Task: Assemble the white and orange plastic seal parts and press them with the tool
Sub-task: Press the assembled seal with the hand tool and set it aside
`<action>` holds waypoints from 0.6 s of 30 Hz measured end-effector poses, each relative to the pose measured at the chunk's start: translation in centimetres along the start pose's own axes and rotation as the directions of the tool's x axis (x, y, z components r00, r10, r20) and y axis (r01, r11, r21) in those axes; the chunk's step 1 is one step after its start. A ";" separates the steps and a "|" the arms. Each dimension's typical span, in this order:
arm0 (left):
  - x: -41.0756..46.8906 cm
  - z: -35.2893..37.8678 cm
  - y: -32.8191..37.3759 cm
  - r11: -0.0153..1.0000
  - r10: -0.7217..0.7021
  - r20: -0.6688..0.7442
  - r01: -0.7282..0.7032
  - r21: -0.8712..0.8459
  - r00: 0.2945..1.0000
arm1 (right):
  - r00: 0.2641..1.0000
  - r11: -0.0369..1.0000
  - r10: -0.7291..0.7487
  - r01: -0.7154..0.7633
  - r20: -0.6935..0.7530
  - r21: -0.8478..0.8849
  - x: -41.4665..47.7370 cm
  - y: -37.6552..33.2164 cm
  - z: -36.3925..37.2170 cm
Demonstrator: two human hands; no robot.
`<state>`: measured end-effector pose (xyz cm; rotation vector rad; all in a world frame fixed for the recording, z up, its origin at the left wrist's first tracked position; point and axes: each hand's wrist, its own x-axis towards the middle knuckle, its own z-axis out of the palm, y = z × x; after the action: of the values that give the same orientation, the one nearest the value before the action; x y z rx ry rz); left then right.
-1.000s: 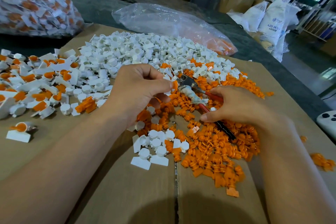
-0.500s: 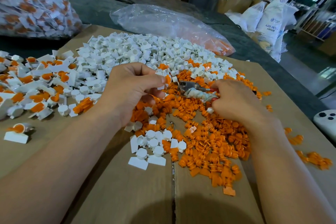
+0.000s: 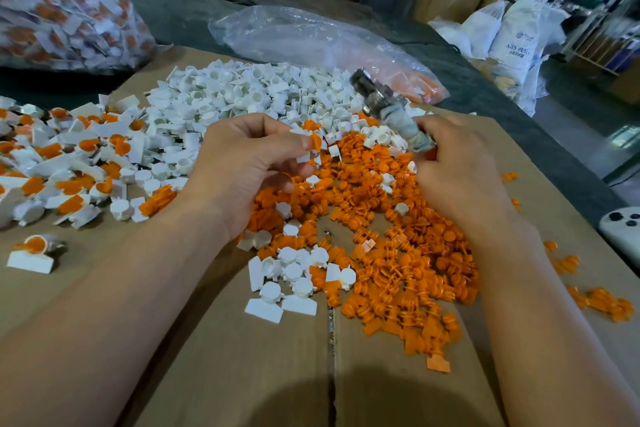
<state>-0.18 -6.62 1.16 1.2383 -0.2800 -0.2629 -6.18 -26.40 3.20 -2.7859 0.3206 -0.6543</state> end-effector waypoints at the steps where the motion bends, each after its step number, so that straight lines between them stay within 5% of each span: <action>1: 0.0 0.0 0.0 1.000 0.007 0.005 -0.007 -0.012 1.000 | 1.000 1.000 -0.015 0.015 -0.018 0.004 0.0 -0.1 -0.1; 7: -0.1 0.1 -0.1 0.991 0.099 -0.016 -0.100 -0.085 0.995 | 0.999 0.999 -0.043 0.044 0.016 -0.022 0.0 -0.5 0.7; 12: 0.1 0.3 -0.3 0.968 0.176 -0.065 -0.184 -0.168 0.982 | 0.997 0.976 -0.072 0.069 0.005 0.207 -0.4 -1.4 1.0; 18: 0.1 0.3 -0.4 0.942 0.252 -0.134 -0.275 -0.195 0.958 | 0.983 0.970 -0.140 0.112 0.118 0.217 -1.0 -2.6 2.2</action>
<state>-0.20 -7.08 0.86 0.9863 -0.3126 0.0068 -5.69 -23.23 1.67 -2.6452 0.0443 -0.4946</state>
